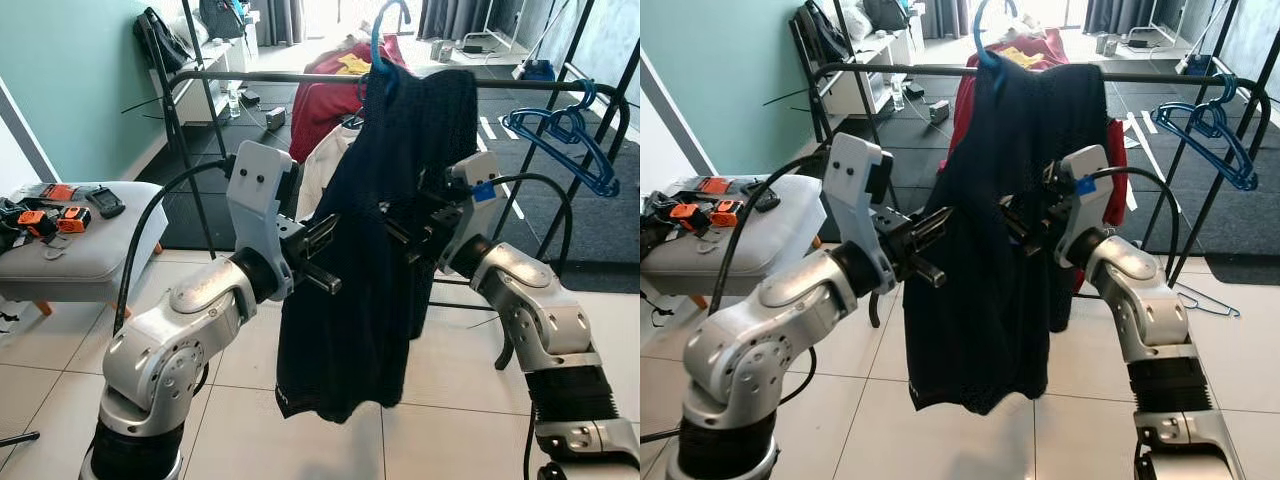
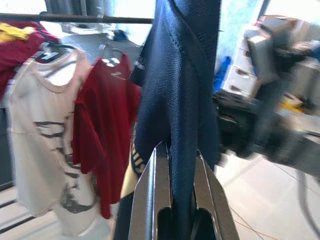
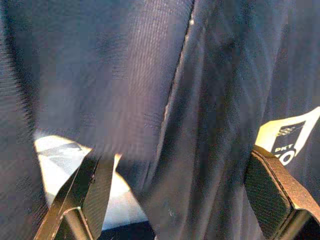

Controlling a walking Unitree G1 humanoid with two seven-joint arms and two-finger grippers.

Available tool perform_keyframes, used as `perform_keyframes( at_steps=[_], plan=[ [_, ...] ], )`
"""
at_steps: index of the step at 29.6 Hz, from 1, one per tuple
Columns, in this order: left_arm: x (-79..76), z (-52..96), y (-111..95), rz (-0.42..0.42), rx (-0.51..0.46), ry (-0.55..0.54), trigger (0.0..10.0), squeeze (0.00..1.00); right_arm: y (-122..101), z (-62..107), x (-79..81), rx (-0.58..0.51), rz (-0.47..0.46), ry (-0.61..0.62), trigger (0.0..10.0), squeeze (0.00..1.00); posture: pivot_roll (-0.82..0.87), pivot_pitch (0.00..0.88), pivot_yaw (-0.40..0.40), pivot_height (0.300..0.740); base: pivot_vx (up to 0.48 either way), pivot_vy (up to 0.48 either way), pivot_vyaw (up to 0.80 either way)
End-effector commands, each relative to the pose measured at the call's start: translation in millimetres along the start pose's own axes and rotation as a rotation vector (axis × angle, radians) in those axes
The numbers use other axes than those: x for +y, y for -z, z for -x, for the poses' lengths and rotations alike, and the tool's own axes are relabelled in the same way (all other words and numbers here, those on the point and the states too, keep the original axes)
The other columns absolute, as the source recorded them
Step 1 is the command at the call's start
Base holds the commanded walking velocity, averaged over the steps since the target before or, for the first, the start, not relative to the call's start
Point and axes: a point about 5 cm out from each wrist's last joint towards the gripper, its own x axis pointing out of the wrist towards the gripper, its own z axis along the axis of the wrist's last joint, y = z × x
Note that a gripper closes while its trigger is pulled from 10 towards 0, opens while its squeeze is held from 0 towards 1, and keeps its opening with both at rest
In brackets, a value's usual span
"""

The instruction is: Hang hanger

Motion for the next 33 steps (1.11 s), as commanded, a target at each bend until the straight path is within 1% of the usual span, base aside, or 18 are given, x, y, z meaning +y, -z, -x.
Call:
perform_keyframes(
  at_steps=[1,10,13,15,16,18,19,20,21,22,23,25,26,28,29,30,32,33],
  plan=[
    [-12.3,4.3,-4,0.011,-0.024,0.074,10.0,0.00,-6,-2.6,-3.3,-0.035,0.008,0.028,10.0,0.00,-0.06,0.042,0.031,0.740,0.000,0.000,0.00],
    [-20.5,11.0,1,0.031,0.016,0.142,10.0,0.00,-11,-4.4,-9.0,-0.059,0.009,0.062,10.0,0.00,-0.06,0.037,0.028,0.740,0.000,0.000,0.00],
    [-13.6,13.8,8,-0.002,0.055,0.106,10.0,0.00,-15,-3.9,-11.6,-0.071,0.012,0.077,10.0,0.00,-0.06,0.034,0.030,0.740,0.000,0.000,0.00],
    [-5.1,15.5,10,-0.033,0.073,0.062,10.0,0.00,-16,-3.3,-12.7,-0.075,0.014,0.081,10.0,0.00,-0.07,0.034,0.031,0.740,0.000,0.000,0.00],
    [4.0,17.2,10,-0.058,0.082,0.012,10.0,0.00,-18,-2.6,-13.4,-0.078,0.016,0.083,10.0,0.00,-0.07,0.034,0.031,0.740,0.000,0.000,0.00],
    [4.0,17.2,10,-0.058,0.082,0.012,10.0,0.00,-18,-2.6,-13.4,-0.078,0.016,0.083,10.0,0.00,-0.07,0.034,0.031,0.740,0.000,0.000,0.00],
    [13.4,19.2,9,-0.076,0.086,-0.034,10.0,0.00,-19,-2.0,-14.1,-0.080,0.018,0.085,10.0,0.00,-0.07,0.032,0.031,0.740,0.000,0.000,0.00],
    [13.4,19.2,9,-0.076,0.086,-0.034,10.0,0.00,-19,-2.0,-14.1,-0.080,0.018,0.085,10.0,0.00,-0.07,0.032,0.031,0.740,0.000,0.000,0.00],
    [24.6,23.5,6,-0.100,0.090,-0.081,10.0,0.00,-20,-1.6,-15.6,-0.085,0.020,0.092,10.0,0.00,-0.07,0.029,0.033,0.740,0.000,0.000,0.00],
    [24.6,23.5,6,-0.100,0.090,-0.081,10.0,0.00,-20,-1.6,-15.6,-0.085,0.020,0.092,10.0,0.00,-0.07,0.029,0.033,0.740,0.000,0.000,0.00],
    [33.6,29.2,3,-0.120,0.094,-0.106,10.0,0.00,-23,-1.1,-17.5,-0.092,0.024,0.099,10.0,0.00,-0.07,0.027,0.033,0.740,0.000,0.000,0.00],
    [33.6,29.2,3,-0.120,0.094,-0.106,10.0,0.00,-23,-1.1,-17.5,-0.092,0.024,0.099,10.0,0.00,-0.07,0.027,0.033,0.740,0.000,0.000,0.00],
    [38.0,35.9,1,-0.147,0.113,-0.092,10.0,0.00,-25,-0.6,-19.4,-0.099,0.029,0.107,10.0,0.00,-0.08,0.025,0.033,0.740,0.000,0.000,0.00],
    [38.0,35.9,1,-0.147,0.113,-0.092,10.0,0.00,-25,-0.6,-19.4,-0.099,0.029,0.107,10.0,0.00,-0.08,0.025,0.033,0.740,0.000,0.000,0.00],
    [40.1,45.9,-1,-0.181,0.134,-0.046,10.0,0.00,-28,0.1,-22.4,-0.105,0.034,0.117,10.0,0.00,-0.08,0.024,0.031,0.740,0.000,0.000,0.00],
    [40.1,45.9,-1,-0.181,0.134,-0.046,10.0,0.00,-28,0.1,-22.4,-0.105,0.034,0.117,10.0,0.00,-0.08,0.024,0.031,0.740,0.000,0.000,0.00],
    [37.0,71.7,1,-0.270,0.218,0.120,10.0,0.00,-32,1.9,-28.7,-0.117,0.045,0.138,10.0,0.00,-0.07,0.020,0.032,0.740,0.000,0.000,0.00],
    [37.0,71.7,1,-0.270,0.218,0.120,10.0,0.00,-32,1.9,-28.7,-0.117,0.045,0.138,10.0,0.00,-0.07,0.020,0.032,0.740,0.000,0.000,0.00]
  ],
)
